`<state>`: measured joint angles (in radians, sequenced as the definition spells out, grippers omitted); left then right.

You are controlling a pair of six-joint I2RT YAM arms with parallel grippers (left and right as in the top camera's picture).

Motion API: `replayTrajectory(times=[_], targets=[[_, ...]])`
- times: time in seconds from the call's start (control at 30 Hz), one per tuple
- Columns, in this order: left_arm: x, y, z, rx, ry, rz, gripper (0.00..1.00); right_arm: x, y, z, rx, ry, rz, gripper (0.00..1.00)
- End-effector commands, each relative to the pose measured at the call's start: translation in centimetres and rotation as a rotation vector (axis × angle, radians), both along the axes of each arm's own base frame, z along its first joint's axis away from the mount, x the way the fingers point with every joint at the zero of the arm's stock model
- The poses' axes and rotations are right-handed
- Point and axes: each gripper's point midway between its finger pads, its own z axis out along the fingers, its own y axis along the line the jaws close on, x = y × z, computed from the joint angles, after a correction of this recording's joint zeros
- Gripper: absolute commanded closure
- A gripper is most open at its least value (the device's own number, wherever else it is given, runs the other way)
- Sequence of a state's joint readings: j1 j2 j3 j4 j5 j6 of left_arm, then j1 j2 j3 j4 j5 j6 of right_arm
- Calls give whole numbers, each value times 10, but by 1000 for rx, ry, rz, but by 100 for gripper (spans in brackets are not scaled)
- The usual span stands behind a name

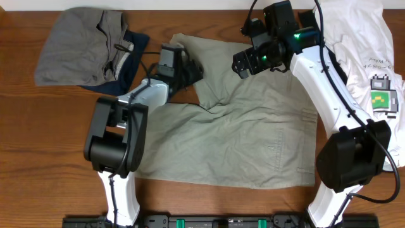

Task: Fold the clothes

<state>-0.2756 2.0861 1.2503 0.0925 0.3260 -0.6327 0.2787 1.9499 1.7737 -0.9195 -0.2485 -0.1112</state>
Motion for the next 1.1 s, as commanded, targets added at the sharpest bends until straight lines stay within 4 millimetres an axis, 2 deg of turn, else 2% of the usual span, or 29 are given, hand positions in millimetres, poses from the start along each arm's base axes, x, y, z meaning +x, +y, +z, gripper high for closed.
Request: replayTrajectory(times=[0.0,0.07,0.13,0.23,0.27,0.4,0.53,0.67,0.77,0.87,1.07], targets=[[0,4,-8,53,1,42,50,5,-12,-1,1,8,-41,3],[0,3,-8,53,1,40,55,5,-15,-1,0,12,-49,2],[-1,4,-9,56,8,41,65,5,-19,-2,-2,17,-56,2],[-1,14,-11,77,18,67,92,5,-24,-2,-3,23,-66,2],[-1,19,-10,81,24,76,94,5,-24,-3,-4,26,-67,2],[-7,41,5,93,61,114,94,4,-29,-4,-8,36,-75,2],[-20,69,36,158,71,155,94,4,-33,-4,-8,40,-84,2],[-36,89,77,249,36,176,94,5,-34,-4,-7,40,-87,2],[-41,92,98,277,-4,187,94,5,-34,-4,-7,40,-87,1],[-40,85,103,291,-31,166,94,4,-34,-4,-7,41,-87,1],[-33,84,81,370,-28,188,94,2,-34,-5,-10,50,-86,1]])
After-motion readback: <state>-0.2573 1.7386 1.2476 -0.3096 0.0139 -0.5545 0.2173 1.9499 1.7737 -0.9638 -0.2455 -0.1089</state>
